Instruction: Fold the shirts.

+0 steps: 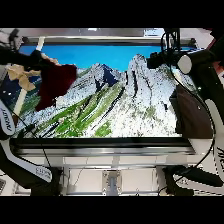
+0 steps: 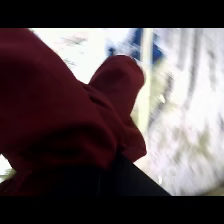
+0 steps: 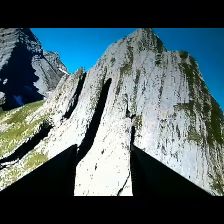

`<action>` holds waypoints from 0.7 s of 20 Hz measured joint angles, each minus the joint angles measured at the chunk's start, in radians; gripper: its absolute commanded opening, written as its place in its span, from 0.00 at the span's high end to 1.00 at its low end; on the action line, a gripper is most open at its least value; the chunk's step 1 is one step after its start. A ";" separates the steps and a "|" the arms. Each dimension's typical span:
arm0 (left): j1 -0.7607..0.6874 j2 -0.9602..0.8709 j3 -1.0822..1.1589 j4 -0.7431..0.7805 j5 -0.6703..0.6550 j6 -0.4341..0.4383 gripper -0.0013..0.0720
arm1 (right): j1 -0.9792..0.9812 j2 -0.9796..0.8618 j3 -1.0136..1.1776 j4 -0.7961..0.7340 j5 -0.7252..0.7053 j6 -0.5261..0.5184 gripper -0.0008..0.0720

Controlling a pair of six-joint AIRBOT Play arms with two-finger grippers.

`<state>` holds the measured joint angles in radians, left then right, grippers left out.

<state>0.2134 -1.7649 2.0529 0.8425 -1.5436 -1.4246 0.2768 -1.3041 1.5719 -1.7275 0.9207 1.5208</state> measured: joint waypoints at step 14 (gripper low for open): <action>-0.496 -0.060 -0.068 0.554 0.162 -0.164 0.00 | 0.000 -0.088 -0.256 0.394 0.162 -0.055 0.16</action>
<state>-0.2829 -1.8248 1.9850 1.3964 -1.3815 -1.5890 0.2764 -1.3918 1.3155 -1.3334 1.0824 1.4658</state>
